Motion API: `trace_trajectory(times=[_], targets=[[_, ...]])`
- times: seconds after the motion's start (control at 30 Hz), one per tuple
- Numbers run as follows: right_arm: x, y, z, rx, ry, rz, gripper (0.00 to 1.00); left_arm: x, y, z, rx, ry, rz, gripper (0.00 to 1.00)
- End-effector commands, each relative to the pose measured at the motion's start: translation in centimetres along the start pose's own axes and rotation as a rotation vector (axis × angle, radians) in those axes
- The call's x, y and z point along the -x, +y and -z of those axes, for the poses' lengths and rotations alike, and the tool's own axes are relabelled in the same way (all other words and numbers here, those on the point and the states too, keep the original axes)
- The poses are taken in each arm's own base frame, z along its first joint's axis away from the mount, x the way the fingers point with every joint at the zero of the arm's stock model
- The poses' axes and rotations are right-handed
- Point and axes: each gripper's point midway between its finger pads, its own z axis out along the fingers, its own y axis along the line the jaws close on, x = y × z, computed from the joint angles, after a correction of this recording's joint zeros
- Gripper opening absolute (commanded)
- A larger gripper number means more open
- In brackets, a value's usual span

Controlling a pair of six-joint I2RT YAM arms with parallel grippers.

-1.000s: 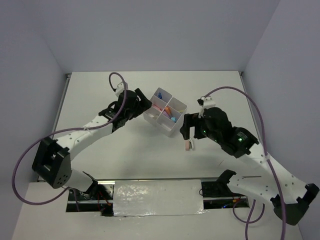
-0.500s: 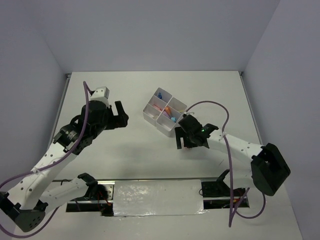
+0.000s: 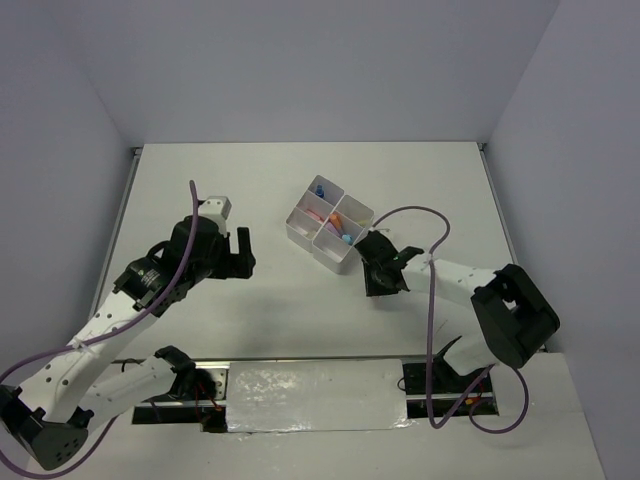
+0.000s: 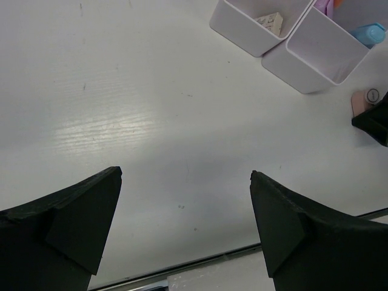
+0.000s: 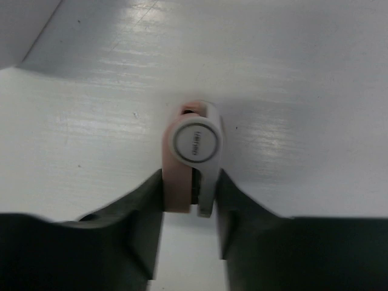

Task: Sort the stationery into containers
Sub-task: Pick up the stapler from the center of the board, then place the stapler in the storage box.

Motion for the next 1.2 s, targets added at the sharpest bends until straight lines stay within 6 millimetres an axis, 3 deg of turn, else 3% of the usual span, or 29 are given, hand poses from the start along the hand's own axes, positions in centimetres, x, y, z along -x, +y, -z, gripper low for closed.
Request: trace_trajectory(times=[0.0, 0.03, 0.07, 0.1, 0.2, 0.23, 0.37, 0.43, 0.53, 0.57, 0.6, 0.63, 0.67, 0.77, 0.93, 1.17], targets=[[0.1, 0.1, -0.6, 0.013, -0.018, -0.029, 0.34, 0.8, -0.7, 0.1, -0.038, -0.026, -0.003, 0.99], [0.0, 0.3, -0.4, 0.021, -0.02, -0.029, 0.29, 0.9, -0.8, 0.1, -0.042, -0.027, 0.0, 0.99], [0.0, 0.4, -0.1, 0.038, -0.032, -0.033, 0.06, 1.1, -1.0, 0.1, -0.05, -0.032, 0.012, 0.99], [0.2, 0.4, 0.1, 0.046, -0.045, -0.036, 0.0, 1.2, -1.2, 0.1, -0.059, -0.034, 0.022, 0.99], [0.6, 1.2, 1.4, 0.115, -0.093, -0.028, 0.0, 1.4, -3.5, -0.4, -0.156, -0.031, 0.118, 0.99], [0.8, 1.6, 2.0, 0.14, -0.112, -0.017, 0.0, 1.1, -5.5, -0.3, -0.253, 0.001, 0.155, 0.99], [2.6, 3.4, 6.8, 0.256, -0.288, 0.049, 0.0, 1.8, -9.0, -0.7, -0.391, 0.023, 0.284, 0.99], [2.8, 4.7, 8.8, 0.317, -0.37, 0.083, 0.0, 2.9, -11.9, -0.2, -0.507, 0.001, 0.326, 0.99], [3.5, 6.8, 12.3, 0.485, -0.526, 0.107, 0.0, 2.8, -15.9, 0.7, -0.609, 0.021, 0.307, 0.99], [3.6, 7.8, 14.3, 0.56, -0.597, 0.114, 0.0, 3.4, -17.0, 0.6, -0.606, 0.013, 0.298, 0.99], [3.7, 8.1, 15.1, 0.588, -0.626, 0.115, 0.0, 2.7, -18.8, 1.3, -0.635, 0.033, 0.268, 0.98], [4.2, 7.8, 16.4, 0.602, -0.681, 0.094, 0.0, 3.4, -19.9, 2.0, -0.653, 0.02, 0.259, 0.98], [4.2, 7.9, 17.1, 0.614, -0.7, 0.09, 0.0, 2.6, -21.1, 1.9, -0.65, 0.037, 0.236, 0.97], [4.3, 7.9, 18.8, 0.643, -0.736, 0.109, 0.0, 2.6, -23.2, 2.6, -0.687, 0.04, 0.211, 0.95], [4.3, 8.3, 21.7, 0.708, -0.821, 0.124, 0.0, 1.7, -24.3, 1.4, -0.676, 0.075, 0.206, 0.92], [4.1, 9.6, 23.6, 0.754, -0.857, 0.177, 0.0, 0.9, -25.0, 0.2, -0.662, 0.104, 0.207, 0.81]])
